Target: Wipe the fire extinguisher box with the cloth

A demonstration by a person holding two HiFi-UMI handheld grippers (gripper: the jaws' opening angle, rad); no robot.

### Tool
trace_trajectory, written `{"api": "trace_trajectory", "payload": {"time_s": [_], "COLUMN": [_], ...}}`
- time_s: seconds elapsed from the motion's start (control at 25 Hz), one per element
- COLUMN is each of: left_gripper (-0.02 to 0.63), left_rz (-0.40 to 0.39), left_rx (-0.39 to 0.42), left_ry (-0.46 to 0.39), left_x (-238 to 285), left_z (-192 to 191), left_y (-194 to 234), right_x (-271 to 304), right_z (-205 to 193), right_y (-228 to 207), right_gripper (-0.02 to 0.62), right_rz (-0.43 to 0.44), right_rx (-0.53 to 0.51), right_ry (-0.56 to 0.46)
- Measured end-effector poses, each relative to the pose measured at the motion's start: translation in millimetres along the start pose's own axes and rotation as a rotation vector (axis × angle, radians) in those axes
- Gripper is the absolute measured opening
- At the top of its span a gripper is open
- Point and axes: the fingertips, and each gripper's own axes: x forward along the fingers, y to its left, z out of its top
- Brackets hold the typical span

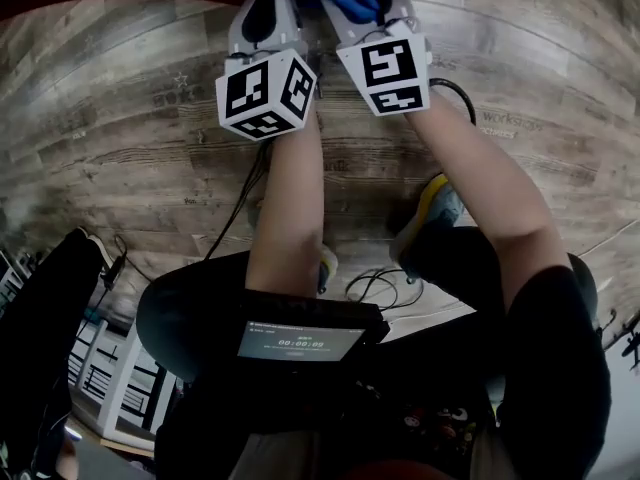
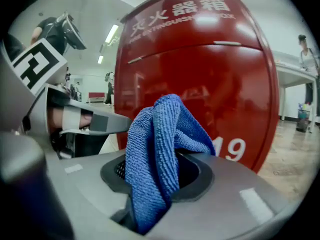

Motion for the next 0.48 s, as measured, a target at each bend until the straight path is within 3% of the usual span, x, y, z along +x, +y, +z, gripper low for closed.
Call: {"api": "trace_trajectory", "payload": {"time_s": [0.24,0.36,0.48], "left_gripper": [0.100,0.100,0.100], "left_rz": [0.238,0.255,0.225], "left_rx": [-0.084,-0.049,-0.023], "left_ry": [-0.107,-0.129,-0.149], "left_x": [-77,-93,-87], "left_z": [58,75,86], "left_y": [97,115,114], "right_x": [15,30,39], "right_z": [67,83,89], "right_y": [101,131,138], "right_gripper": [0.173,0.175,0.175], "right_rz": [0.173,0.211,0.207], "right_rx": [-0.058,-0.059,-0.057], "right_ry": [-0.071,-0.095,-0.109]}}
